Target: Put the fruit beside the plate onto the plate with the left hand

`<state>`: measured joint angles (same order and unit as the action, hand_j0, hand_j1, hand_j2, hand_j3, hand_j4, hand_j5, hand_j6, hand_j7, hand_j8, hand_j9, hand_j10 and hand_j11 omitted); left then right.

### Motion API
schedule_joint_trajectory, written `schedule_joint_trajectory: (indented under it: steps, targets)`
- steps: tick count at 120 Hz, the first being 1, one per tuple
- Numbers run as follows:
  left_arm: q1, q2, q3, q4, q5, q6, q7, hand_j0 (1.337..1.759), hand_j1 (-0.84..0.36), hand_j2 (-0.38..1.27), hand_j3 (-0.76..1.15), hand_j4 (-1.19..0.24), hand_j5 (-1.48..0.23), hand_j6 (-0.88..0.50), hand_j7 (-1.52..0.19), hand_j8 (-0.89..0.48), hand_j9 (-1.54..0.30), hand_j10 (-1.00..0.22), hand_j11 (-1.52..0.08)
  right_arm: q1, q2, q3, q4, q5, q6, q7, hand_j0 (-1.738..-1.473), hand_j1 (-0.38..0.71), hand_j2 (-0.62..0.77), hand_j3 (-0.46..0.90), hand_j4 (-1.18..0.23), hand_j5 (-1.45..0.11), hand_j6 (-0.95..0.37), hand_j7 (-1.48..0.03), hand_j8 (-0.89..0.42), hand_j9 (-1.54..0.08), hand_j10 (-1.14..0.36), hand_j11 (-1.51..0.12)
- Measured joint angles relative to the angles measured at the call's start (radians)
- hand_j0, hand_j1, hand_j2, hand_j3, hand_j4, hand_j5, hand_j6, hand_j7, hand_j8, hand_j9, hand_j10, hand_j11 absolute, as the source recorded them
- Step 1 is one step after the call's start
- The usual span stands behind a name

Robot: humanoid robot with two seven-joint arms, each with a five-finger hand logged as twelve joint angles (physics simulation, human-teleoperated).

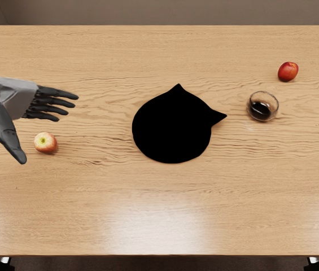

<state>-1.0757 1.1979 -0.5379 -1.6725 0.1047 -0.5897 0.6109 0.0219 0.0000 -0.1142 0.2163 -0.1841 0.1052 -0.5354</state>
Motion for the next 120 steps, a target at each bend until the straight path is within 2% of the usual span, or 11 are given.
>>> schedule_joint_trajectory:
  steps: [13, 24, 28, 47, 56, 72, 100, 120]
  targets:
    - [0.032, -0.087, 0.002, -0.008, 0.139, 0.051, 0.0, 1.658, 0.27, 0.01, 0.0, -0.06, -0.08, -0.06, -0.08, -0.06, -0.08, -0.06, -0.08, 0.002, 0.0, 0.0, 0.0, 0.0, -0.001, 0.0, -1.658, -0.35, 0.0, 0.0, 0.0, 0.0, 0.0, 0.0, 0.0, 0.0, 0.0, 0.0]
    - [0.059, -0.104, 0.003, -0.021, 0.266, 0.127, 0.0, 1.658, 0.26, 0.01, 0.0, -0.07, -0.09, -0.07, -0.09, -0.07, -0.09, -0.07, -0.09, 0.002, 0.0, 0.0, -0.001, 0.0, -0.001, 0.0, -1.658, -0.35, 0.0, 0.0, 0.0, 0.0, 0.0, 0.0, 0.0, 0.0, 0.0, 0.0]
    - [0.064, -0.142, 0.004, -0.022, 0.314, 0.142, 0.0, 1.658, 0.26, 0.01, 0.0, -0.08, -0.09, -0.08, -0.09, -0.08, -0.09, -0.08, -0.09, 0.002, 0.0, 0.0, -0.001, 0.0, -0.002, 0.0, -1.658, -0.35, 0.0, 0.0, 0.0, 0.0, 0.0, 0.0, 0.0, 0.0, 0.0, 0.0]
    - [0.095, -0.149, 0.007, -0.022, 0.48, 0.247, 0.0, 1.658, 0.3, 0.01, 0.0, -0.05, -0.06, -0.05, -0.06, -0.05, -0.06, -0.05, -0.06, 0.003, 0.0, 0.0, -0.001, 0.0, -0.002, 0.0, -1.658, -0.35, 0.0, 0.0, 0.0, 0.0, 0.0, 0.0, 0.0, 0.0, 0.0, 0.0]
    - [0.164, -0.225, 0.008, -0.026, 0.626, 0.314, 0.0, 1.658, 0.31, 0.01, 0.0, -0.04, -0.05, -0.04, -0.05, -0.04, -0.05, -0.04, -0.05, 0.003, 0.0, 0.001, -0.001, 0.0, -0.002, 0.0, -1.658, -0.35, 0.0, 0.0, 0.0, 0.0, 0.0, 0.0, 0.0, 0.0, 0.0, 0.0]
    - [0.245, -0.272, 0.009, -0.029, 0.814, 0.418, 0.0, 1.658, 0.32, 0.01, 0.0, -0.03, -0.03, -0.03, -0.03, -0.03, -0.03, -0.03, -0.03, 0.006, 0.0, 0.001, -0.002, 0.0, -0.002, 0.0, -1.658, -0.35, 0.0, 0.0, 0.0, 0.0, 0.0, 0.0, 0.0, 0.0, 0.0, 0.0]
    - [0.263, -0.318, 0.052, 0.005, 0.985, 0.532, 0.0, 1.658, 0.33, 0.01, 0.0, -0.02, -0.02, -0.02, -0.02, -0.02, -0.02, -0.02, -0.02, 0.011, 0.0, 0.001, -0.001, 0.0, -0.001, 0.0, -1.658, -0.35, 0.0, 0.0, 0.0, 0.0, 0.0, 0.0, 0.0, 0.0, 0.0, 0.0]
    - [0.29, -0.315, 0.094, 0.028, 1.032, 0.573, 0.0, 1.658, 0.3, 0.01, 0.0, -0.05, -0.06, -0.05, -0.06, -0.05, -0.05, -0.05, -0.05, 0.015, 0.0, 0.001, -0.001, 0.0, -0.001, 0.0, -1.658, -0.35, 0.0, 0.0, 0.0, 0.0, 0.0, 0.0, 0.0, 0.0, 0.0, 0.0]
